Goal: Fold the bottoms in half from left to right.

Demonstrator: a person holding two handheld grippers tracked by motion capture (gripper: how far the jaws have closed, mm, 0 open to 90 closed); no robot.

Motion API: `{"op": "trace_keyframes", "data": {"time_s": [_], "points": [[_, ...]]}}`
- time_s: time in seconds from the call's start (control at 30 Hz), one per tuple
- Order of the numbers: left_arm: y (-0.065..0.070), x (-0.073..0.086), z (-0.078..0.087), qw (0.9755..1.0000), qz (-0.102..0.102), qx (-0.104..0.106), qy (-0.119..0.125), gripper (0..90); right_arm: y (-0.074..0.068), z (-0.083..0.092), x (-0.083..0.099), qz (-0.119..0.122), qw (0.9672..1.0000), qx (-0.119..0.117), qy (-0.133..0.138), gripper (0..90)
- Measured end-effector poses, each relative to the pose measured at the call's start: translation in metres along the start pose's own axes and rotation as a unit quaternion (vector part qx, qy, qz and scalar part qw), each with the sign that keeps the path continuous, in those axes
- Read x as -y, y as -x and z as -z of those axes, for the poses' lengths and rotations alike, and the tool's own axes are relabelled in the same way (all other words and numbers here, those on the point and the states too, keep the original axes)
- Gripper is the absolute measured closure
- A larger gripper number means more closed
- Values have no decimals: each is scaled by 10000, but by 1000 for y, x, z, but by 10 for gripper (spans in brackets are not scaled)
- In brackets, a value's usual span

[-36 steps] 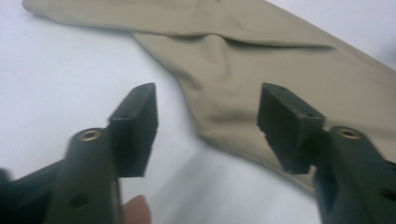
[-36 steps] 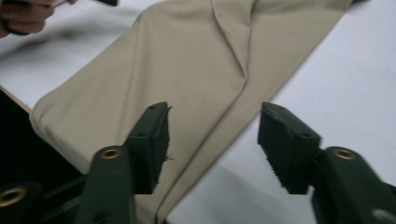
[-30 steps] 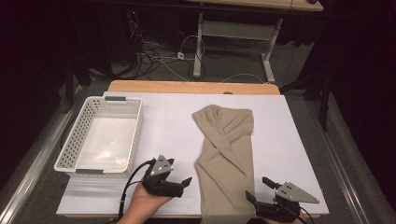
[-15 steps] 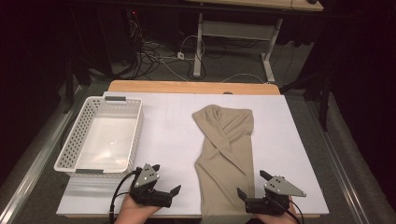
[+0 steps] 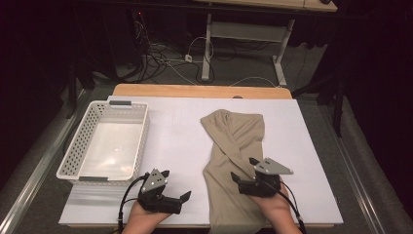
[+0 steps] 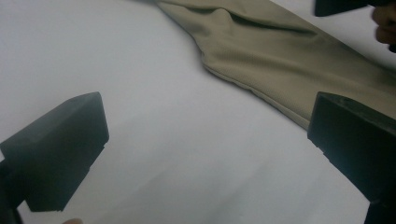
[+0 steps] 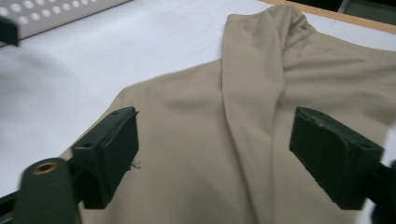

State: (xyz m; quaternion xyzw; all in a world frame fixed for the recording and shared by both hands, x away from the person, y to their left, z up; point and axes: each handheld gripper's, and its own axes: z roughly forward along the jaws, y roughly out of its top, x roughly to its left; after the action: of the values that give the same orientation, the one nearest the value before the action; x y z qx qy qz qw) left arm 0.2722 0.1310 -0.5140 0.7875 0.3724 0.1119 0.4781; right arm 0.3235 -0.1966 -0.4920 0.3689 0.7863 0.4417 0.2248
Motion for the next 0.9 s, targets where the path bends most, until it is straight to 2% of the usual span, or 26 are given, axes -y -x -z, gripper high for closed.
{"op": "trace_keyframes", "data": {"time_s": [0.03,0.07,0.17,0.23,0.4,0.5,0.63,0.7,0.77,0.87,0.9], "points": [[0,1,0,10000,-10,18,3,0,1,-9,-5,14,10000,-28,-53,298],[-2,2,-1,9999,-112,21,54,0,2,-17,-10,39,9999,-24,-107,332],[-2,4,-1,9996,-187,190,128,0,3,-42,-24,55,9997,-46,-240,462],[-4,4,0,9993,-166,272,206,0,2,-59,-33,80,9995,-7,-318,526],[-9,7,0,9984,-46,513,239,0,-2,-98,-57,224,9983,133,-526,606],[-11,9,5,9975,-4,585,395,0,-2,-121,-71,310,9971,156,-671,606],[-13,12,9,9971,50,556,509,0,3,-147,-78,400,9940,363,-950,578],[-13,12,9,9973,98,511,527,0,5,-156,-78,347,9933,529,-969,555],[-14,13,11,9969,145,412,659,0,6,-161,-79,343,9939,524,-910,556],[-11,14,11,9974,73,343,627,0,6,-172,-83,562,9905,618,-1095,559],[-9,14,10,9979,31,285,585,0,8,-176,-83,546,9896,619,-1177,572]]}}
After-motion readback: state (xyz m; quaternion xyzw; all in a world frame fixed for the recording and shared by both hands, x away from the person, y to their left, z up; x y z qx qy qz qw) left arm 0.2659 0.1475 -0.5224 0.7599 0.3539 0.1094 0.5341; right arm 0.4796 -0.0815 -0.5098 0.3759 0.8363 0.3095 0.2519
